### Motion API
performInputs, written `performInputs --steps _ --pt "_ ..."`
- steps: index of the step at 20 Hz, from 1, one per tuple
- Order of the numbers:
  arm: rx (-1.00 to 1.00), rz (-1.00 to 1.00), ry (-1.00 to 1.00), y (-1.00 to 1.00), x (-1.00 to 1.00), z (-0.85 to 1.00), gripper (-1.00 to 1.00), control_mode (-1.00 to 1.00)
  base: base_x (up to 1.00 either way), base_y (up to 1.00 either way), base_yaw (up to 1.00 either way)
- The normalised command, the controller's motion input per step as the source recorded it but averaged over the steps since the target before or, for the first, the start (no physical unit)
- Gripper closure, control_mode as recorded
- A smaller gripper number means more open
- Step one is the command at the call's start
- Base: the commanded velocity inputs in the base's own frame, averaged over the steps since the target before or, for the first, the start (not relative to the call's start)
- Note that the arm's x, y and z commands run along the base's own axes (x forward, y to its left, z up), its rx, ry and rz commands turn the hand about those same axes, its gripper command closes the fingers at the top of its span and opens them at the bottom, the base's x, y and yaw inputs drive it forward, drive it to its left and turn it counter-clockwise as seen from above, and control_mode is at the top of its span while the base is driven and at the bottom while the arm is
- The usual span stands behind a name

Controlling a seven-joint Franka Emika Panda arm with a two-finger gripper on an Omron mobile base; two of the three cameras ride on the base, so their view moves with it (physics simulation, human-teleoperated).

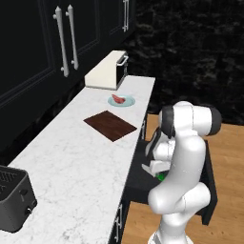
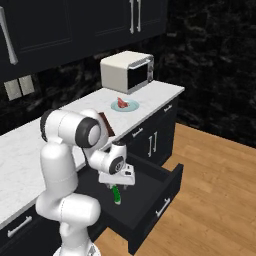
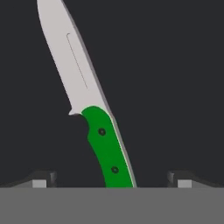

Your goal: Pick up the knife from the drawer and place it on the cutting board. Then place the meat from the plate to the cutting board.

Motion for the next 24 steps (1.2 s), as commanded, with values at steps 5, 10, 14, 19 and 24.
performInputs --steps 5,10,14,19,24 --pt "0.00 0.02 0.00 0.00 0.11 -0.32 -1.00 -1.00 0.00 0.00 0.00" --pt "0.00 0.03 0.00 0.00 0.11 -0.34 -1.00 -1.00 0.00 0.00 0.00" --pt "0.00 0.04 0.00 0.00 0.03 -0.35 -1.00 -1.00 0.00 0.00 0.00" --pt "0.00 0.04 0.00 0.00 0.00 -0.38 1.00 -1.00 0.00 0.00 0.00" --pt "0.00 0.05 0.00 0.00 0.00 -0.40 1.00 -1.00 0.00 0.00 0.00"
